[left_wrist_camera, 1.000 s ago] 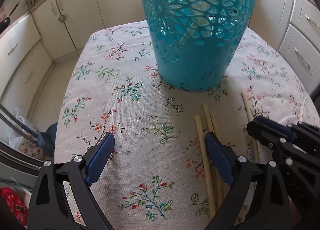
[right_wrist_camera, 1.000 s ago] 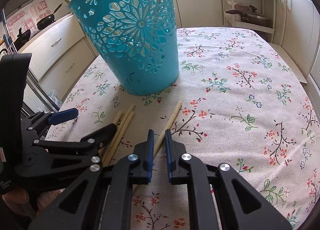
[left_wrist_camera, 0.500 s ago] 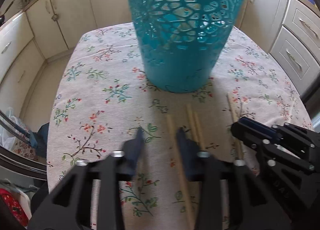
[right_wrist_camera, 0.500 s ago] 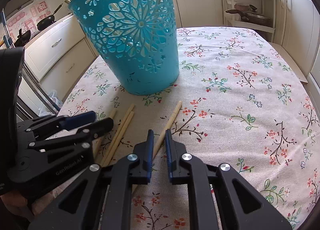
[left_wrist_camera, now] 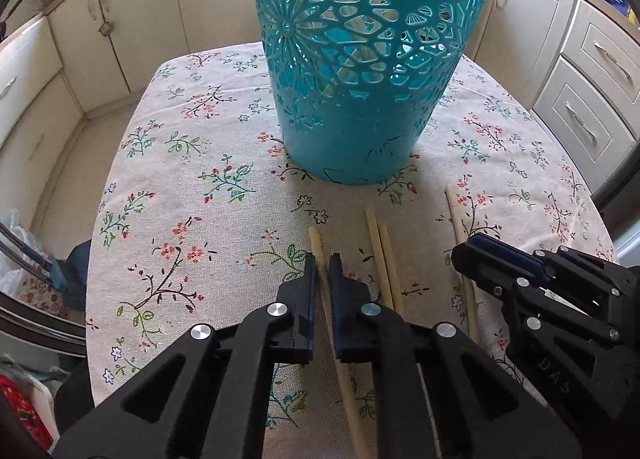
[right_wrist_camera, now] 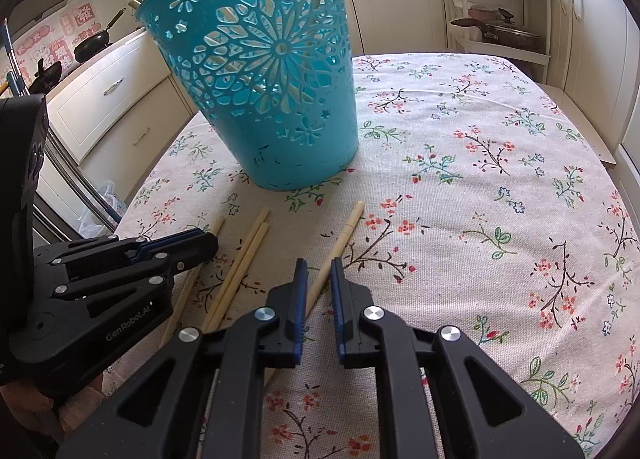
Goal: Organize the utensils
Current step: 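Lower the left gripper to the chopsticks and close on one, then lift the chopstick with the left gripper and drop it into the basket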
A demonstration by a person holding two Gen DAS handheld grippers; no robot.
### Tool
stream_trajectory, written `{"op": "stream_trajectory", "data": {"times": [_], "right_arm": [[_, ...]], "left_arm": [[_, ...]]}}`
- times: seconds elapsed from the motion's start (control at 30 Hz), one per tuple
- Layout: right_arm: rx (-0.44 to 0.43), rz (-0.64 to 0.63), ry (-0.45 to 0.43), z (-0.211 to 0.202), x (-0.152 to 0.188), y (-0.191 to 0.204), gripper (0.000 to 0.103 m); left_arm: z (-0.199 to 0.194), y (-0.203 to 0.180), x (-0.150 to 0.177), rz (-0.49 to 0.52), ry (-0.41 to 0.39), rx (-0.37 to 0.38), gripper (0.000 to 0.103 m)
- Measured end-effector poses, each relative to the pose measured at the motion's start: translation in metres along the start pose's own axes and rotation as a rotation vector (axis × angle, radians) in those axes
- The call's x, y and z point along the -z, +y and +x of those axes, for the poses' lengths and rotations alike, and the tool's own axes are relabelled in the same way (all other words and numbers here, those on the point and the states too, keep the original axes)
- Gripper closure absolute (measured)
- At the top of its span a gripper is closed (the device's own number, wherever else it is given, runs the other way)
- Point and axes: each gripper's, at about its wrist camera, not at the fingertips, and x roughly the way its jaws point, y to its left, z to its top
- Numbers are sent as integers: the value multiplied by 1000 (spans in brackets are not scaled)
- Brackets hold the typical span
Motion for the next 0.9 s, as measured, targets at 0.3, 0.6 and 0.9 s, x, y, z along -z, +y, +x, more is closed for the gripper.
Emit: {"op": "stream_trajectory", "data": {"times": [0.3, 0.6, 0.9], "right_arm": [[-3, 3, -1, 0, 0, -1, 90], [-10, 9, -1, -1, 0, -2, 90], [-16, 14, -1, 0, 0, -3, 90]], "left_arm": [[-5, 2, 5, -15, 22, 63, 98], [-47, 35, 2, -108, -12, 168, 98], [-142, 62, -49, -165, -221, 266, 98]]}}
